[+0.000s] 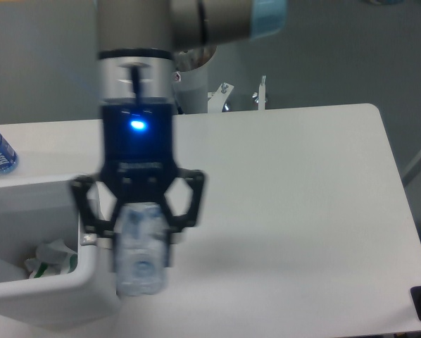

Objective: Place the trash in the trash can
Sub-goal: 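Lift the bottle and carry it over the white bin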

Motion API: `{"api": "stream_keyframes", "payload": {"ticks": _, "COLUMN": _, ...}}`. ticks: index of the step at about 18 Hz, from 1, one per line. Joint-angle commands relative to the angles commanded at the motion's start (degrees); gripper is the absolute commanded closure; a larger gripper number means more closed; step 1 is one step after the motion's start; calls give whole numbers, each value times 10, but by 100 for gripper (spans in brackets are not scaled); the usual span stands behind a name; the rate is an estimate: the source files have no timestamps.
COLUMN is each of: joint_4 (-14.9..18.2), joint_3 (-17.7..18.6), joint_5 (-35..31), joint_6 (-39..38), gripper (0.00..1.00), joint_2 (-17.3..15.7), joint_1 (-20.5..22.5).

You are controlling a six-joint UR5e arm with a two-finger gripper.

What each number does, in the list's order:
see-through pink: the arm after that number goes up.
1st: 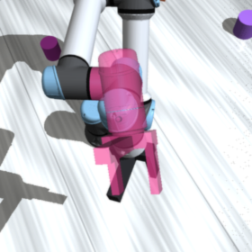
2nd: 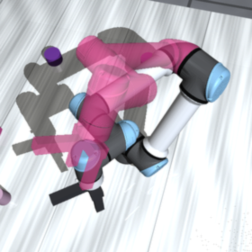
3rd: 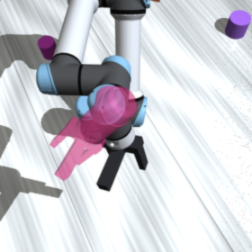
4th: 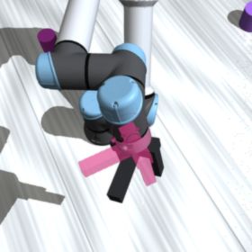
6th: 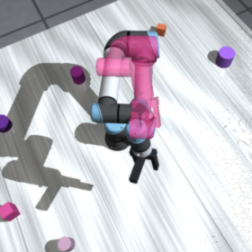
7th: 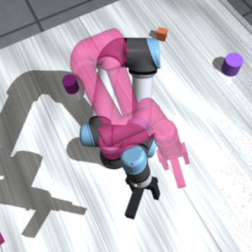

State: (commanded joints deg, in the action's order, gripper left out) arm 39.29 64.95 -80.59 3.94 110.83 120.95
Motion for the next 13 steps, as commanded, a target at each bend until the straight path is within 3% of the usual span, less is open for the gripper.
{"api": "stream_keyframes", "payload": {"ticks": 2, "joint_4": -19, "joint_3": 0, "joint_5": 1, "joint_6": 12, "gripper": 41, "joint_2": 4, "joint_1": -17}}
{"api": "stream_keyframes", "payload": {"ticks": 6, "joint_4": -90, "joint_3": -2, "joint_5": 0, "joint_6": 18, "gripper": 41, "joint_2": 33, "joint_1": -46}}
{"api": "stream_keyframes", "payload": {"ticks": 13, "joint_4": -96, "joint_3": 23, "joint_5": 1, "joint_6": 13, "gripper": 41, "joint_2": 44, "joint_1": -83}}
